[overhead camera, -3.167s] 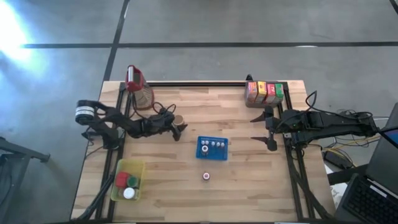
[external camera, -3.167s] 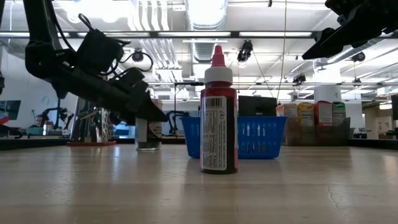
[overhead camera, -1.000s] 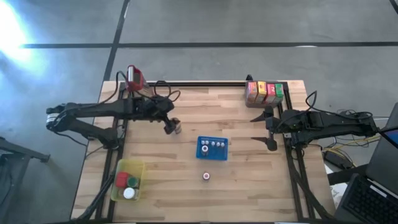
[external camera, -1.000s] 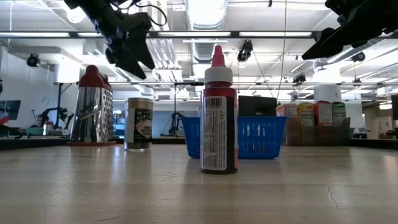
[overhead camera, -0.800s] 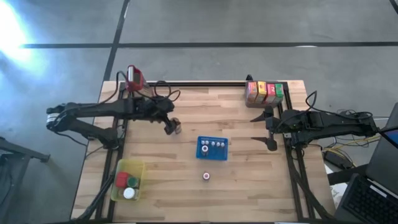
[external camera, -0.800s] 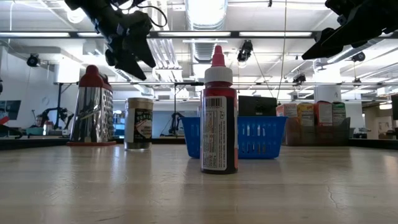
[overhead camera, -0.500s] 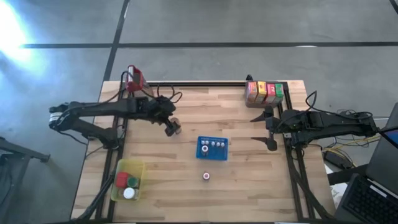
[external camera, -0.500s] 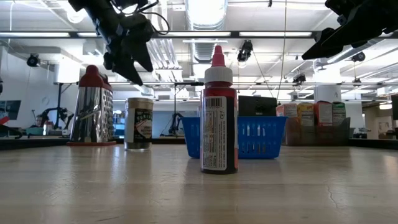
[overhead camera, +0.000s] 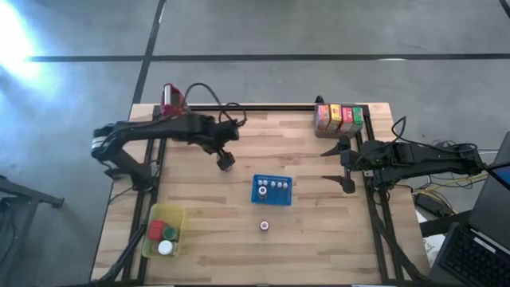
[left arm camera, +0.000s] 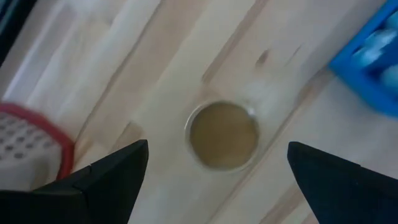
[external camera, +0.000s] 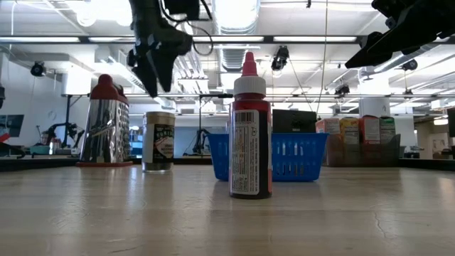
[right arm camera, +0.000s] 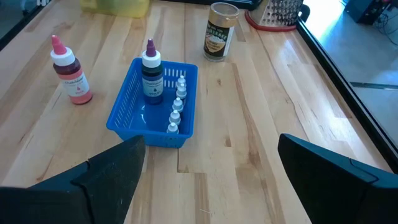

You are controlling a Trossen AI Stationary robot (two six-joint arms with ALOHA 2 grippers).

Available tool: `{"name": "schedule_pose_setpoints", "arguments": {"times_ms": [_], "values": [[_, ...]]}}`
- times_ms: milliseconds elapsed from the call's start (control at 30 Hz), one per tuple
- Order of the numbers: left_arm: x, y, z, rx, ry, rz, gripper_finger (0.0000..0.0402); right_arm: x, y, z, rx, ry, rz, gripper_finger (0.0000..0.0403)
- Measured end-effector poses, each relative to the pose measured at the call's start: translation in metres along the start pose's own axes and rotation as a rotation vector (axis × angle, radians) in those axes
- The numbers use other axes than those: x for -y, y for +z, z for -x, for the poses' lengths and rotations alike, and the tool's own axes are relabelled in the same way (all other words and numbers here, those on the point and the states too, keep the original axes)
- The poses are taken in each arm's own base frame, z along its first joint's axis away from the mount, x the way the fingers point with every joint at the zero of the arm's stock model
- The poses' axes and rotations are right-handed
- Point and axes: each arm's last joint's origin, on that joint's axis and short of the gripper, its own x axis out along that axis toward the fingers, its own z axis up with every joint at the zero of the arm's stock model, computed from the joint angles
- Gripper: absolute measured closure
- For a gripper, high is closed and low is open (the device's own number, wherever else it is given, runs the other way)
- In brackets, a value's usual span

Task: Pick & Place Kitchen Items
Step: Put the golden seasoning bottle into the yellow bin

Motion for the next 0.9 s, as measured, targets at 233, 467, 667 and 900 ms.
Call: {"name": "schedule_pose_setpoints", "arguments": {"times_ms": [233,467,667,900], "values": [[0.007,0.011,-0.019,-0.154,0.064,-0.023,0.0012,0.0,0.0,0.0,0.0,0.0,0.002,0.0039],[0.006,0.017,-0.032,-0.2,0.04,-0.009,0.0012,0.0,0.0,0.0,0.0,0.0,-0.001,0.0039],[0.005,0.02,-0.038,-0.205,0.04,0.001,0.0012,0.0,0.0,0.0,0.0,0.0,0.002,0.0039],[0.006,0.02,-0.044,-0.201,0.012,0.01,0.0012,0.0,0.0,0.0,0.0,0.0,0.0,0.0039]]}}
